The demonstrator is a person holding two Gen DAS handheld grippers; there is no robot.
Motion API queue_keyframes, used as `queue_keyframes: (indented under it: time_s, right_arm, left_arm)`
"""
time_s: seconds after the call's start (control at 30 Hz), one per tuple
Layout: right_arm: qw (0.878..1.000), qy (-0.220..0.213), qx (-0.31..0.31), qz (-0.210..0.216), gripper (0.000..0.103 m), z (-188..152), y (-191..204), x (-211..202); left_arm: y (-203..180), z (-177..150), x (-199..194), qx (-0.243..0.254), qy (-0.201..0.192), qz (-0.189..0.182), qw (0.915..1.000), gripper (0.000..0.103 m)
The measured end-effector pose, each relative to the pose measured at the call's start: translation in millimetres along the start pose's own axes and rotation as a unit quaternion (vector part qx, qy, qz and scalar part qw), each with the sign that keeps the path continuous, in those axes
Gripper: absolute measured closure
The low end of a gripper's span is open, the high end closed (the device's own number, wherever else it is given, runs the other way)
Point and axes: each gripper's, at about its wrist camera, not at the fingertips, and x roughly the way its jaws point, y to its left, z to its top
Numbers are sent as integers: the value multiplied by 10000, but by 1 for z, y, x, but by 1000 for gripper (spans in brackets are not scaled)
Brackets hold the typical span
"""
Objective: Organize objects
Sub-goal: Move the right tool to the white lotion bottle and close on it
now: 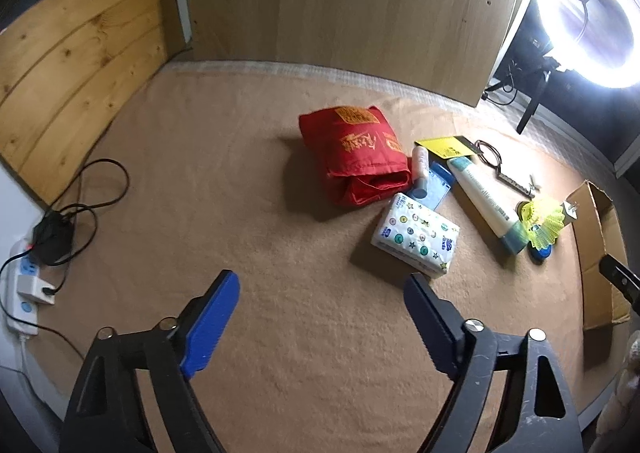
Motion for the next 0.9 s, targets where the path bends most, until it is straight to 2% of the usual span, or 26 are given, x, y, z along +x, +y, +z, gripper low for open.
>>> queue_keyframes:
  time_s: [0.13, 0.27, 0.37, 0.5, 0.63, 0.9]
  right_arm:
    - [9999, 64, -85, 106, 47, 16, 5, 17]
    - [9999, 127, 49, 64, 59, 40, -8, 32]
    - [9994, 256, 137, 194, 60, 59, -15, 44]
    - [9975, 560, -25, 423, 63, 85, -6, 68]
    - [9926, 928, -372, 685, 63, 103, 19, 102]
    - [9791, 1807, -647, 677, 63, 113, 54, 179]
  left_arm:
    - [-12, 5, 12, 77, 140, -125, 9998, 29]
    - [-32, 20, 17, 339, 47, -168, 9993, 37]
    - [-51, 36, 22, 485, 8, -258, 9985, 43]
    - [-72, 51, 27, 613, -72, -318, 9976, 43]
    - [-84, 52, 32, 675, -38, -333, 9972, 43]
    - [-62, 38, 31, 385, 77, -203, 9990, 43]
